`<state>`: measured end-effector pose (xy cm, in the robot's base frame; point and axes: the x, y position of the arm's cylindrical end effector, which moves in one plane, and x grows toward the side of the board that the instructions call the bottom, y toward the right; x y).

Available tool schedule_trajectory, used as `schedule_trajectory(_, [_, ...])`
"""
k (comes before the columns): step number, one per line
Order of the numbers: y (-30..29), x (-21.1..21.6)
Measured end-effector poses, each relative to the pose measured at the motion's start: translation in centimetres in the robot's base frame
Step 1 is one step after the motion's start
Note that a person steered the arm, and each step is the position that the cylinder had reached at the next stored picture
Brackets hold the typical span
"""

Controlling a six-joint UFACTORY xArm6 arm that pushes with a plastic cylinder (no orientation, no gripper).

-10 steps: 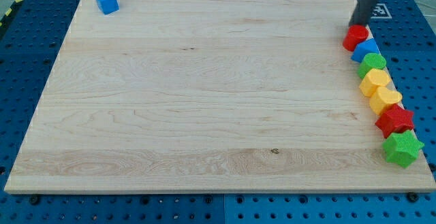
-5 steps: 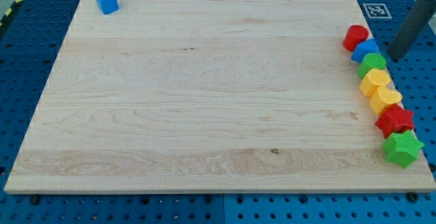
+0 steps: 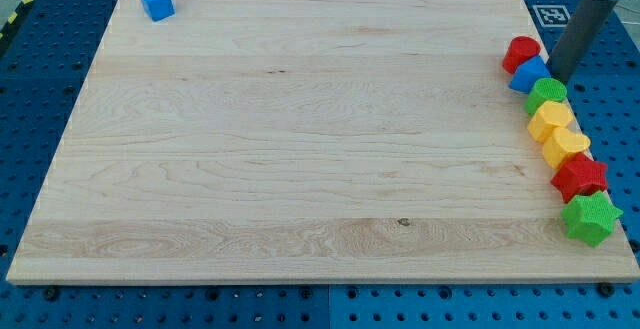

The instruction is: Separate the blue triangle from a group of blocks

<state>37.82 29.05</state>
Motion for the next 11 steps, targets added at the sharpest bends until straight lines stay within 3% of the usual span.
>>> schedule_trajectory(7, [-2.4, 0.1])
schedule_trajectory(11, [-7.1, 0.4])
